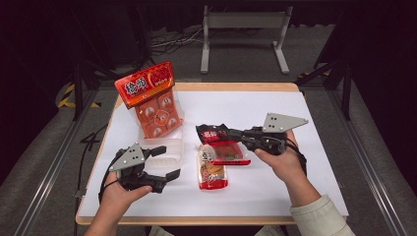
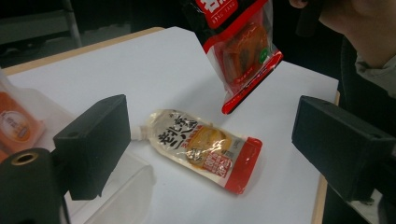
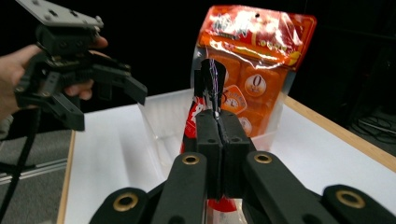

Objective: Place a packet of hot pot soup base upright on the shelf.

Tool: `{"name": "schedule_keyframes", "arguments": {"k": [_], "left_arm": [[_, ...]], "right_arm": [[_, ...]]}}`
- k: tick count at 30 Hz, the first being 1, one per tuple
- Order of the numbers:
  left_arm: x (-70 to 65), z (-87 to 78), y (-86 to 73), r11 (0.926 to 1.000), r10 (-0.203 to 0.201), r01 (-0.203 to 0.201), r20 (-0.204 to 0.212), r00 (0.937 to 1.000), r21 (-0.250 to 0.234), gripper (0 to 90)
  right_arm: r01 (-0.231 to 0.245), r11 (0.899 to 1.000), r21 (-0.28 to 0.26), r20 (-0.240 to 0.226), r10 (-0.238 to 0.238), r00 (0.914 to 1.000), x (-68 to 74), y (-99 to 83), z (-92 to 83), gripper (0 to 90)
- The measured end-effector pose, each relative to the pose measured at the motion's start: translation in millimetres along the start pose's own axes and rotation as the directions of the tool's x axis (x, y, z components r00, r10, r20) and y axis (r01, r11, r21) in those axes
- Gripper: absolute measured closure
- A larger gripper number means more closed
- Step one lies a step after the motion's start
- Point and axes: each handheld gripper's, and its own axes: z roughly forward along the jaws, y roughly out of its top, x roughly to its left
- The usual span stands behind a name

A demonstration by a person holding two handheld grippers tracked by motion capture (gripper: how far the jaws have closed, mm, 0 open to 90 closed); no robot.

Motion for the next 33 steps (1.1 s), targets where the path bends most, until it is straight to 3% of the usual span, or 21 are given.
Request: {"name": "schedule_keyframes", "arguments": {"k": [8, 17, 31, 33], "left_arm": [[-3.8, 11.8, 4.3, 0.9997, -0.005, 0.006, 0.020, 0.9998, -0.025, 13.9], [-6.6, 18.5, 5.6, 0.9997, -0.003, 0.004, 0.033, 0.9995, -0.025, 14.7], [-9.7, 36.8, 10.8, 0.9996, -0.028, 0.028, 0.060, 0.9978, -0.002, 13.9], [-9.3, 39.6, 10.9, 0.9993, -0.037, 0.037, 0.066, 0.9972, 0.002, 17.0]], "right_arm": [[0.014, 0.998, -0.056, 0.000, -0.014, 0.9999, 19.0, -7.8, -0.9, 89.6], [0.033, 0.999, -0.034, -0.032, -0.035, 0.9989, 29.9, -12.5, 8.3, 89.5], [0.043, 0.999, -0.011, -0.060, -0.043, 0.9973, 38.8, -16.6, 18.9, 89.3], [0.043, 0.999, -0.009, -0.066, -0.044, 0.9969, 40.6, -18.0, 21.6, 89.2]]}}
